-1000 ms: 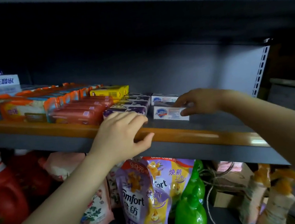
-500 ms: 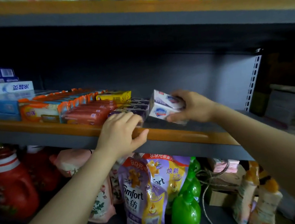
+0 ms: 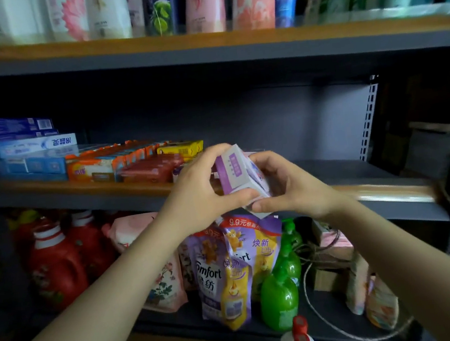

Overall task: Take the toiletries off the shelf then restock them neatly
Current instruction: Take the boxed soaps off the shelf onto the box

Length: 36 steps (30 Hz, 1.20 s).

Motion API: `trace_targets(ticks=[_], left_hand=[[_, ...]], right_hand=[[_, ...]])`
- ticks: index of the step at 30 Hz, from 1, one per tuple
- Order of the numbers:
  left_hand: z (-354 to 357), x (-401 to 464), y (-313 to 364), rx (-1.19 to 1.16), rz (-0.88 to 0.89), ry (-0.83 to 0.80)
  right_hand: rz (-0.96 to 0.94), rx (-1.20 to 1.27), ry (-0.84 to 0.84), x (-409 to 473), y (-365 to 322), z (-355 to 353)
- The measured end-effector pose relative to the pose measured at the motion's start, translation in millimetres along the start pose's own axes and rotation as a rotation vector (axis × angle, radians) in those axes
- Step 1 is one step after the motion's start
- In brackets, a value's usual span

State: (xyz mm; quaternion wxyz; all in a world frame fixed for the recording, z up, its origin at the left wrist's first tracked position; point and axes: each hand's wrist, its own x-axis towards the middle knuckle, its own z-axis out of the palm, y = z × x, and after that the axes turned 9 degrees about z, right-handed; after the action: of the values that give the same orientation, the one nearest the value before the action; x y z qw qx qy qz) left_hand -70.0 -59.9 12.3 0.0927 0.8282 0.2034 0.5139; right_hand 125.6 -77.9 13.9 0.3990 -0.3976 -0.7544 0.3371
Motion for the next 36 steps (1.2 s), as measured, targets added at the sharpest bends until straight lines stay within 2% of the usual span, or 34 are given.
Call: trace_targets(ticks=[5, 8, 11, 14, 17, 21, 25, 29, 36], left_hand=[[4.0, -20.4, -0.7, -0.654, -0.205, 0.117], [13.8, -34.5, -3.7, -1.043, -0.392, 0.181], [29.2, -46.2, -3.5, -1.278, -0.593, 0.282], [43.6, -57.0, -7.7, -1.419, -0.763, 0.357], [53.4, -64.0, -7.4, -1.410, -0.892, 0.288], [56.3, -66.7, -6.2, -1.298, -0.959, 0.164], [52.4, -69.3, -1.8, -1.079, -0.925, -0.026], [43.6, -71.3, 0.9, -0.955, -0.867, -0.091], [42.4, -68.0, 0.9, -0.786, -1.018, -0.166]], right_hand=[[0.038, 0.221, 0.002, -27.5, 18.4, 3.2], [0.038, 0.306, 0.014, -40.4, 23.3, 7.8], [0.060, 0.295, 0.031, -46.5, 19.1, 12.5], [0.106, 0.210, 0.100, -51.3, 8.6, 20.0], [0.091, 0.048, 0.180, -55.3, 0.9, 27.9], [0.086, -0.164, 0.281, -57.5, 0.0, 26.1], [0.234, 0.098, 0.347, -57.8, 9.9, 19.5], [0.396, 0.257, 0.354, -60.0, 21.1, 15.4], [0.711, 0.385, 0.216, -61.4, 21.2, 20.1]])
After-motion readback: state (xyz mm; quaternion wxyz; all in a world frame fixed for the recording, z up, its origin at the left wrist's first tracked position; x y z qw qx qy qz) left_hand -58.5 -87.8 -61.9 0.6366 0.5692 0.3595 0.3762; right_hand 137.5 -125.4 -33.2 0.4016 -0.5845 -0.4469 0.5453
